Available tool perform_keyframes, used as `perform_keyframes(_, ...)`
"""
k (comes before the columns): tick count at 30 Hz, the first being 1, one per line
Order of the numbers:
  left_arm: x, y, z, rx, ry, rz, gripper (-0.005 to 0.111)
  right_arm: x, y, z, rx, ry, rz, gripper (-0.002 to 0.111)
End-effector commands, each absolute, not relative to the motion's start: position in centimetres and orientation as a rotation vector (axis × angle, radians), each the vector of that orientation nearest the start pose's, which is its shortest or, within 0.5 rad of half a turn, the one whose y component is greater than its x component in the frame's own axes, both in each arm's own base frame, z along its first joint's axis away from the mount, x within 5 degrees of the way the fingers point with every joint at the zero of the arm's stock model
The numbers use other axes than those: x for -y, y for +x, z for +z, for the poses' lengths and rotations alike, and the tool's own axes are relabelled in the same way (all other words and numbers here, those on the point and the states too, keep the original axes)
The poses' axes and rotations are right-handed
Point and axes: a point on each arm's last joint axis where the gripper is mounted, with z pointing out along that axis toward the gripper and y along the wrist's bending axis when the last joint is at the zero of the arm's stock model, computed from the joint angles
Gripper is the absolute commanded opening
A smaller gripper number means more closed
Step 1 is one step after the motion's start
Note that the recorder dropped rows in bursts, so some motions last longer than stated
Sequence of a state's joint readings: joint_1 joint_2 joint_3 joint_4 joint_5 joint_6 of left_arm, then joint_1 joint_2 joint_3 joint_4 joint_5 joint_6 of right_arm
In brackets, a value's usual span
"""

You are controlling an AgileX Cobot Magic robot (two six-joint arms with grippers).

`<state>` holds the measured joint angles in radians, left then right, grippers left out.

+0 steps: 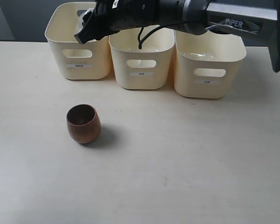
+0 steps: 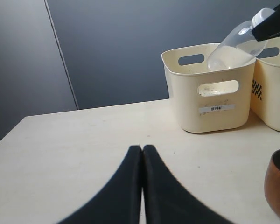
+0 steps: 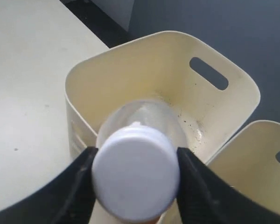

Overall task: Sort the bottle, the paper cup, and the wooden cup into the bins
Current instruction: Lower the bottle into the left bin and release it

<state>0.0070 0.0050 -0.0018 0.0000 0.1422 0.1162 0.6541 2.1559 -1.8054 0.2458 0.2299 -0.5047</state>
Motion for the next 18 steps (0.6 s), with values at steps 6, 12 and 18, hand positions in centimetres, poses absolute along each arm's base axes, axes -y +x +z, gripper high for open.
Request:
perform_keyframes(6,-0.04,5.64,20.09,-1.617,0.087,0.094,0.000,-31.77,41.25,24.25,-1.832,-0.957,0.268,0.004)
perform_keyframes(12,-0.04,5.64,20.09,-1.617,0.087,0.094,0.000,-31.87,41.37,24.57,-1.823,-0.895,0.307,0.046)
perform_keyframes(18,-0.04,5.64,20.09,-1.617,0.087,0.094,0.000,-31.89,41.46,24.72,-1.808,-0.882,0.307,0.046)
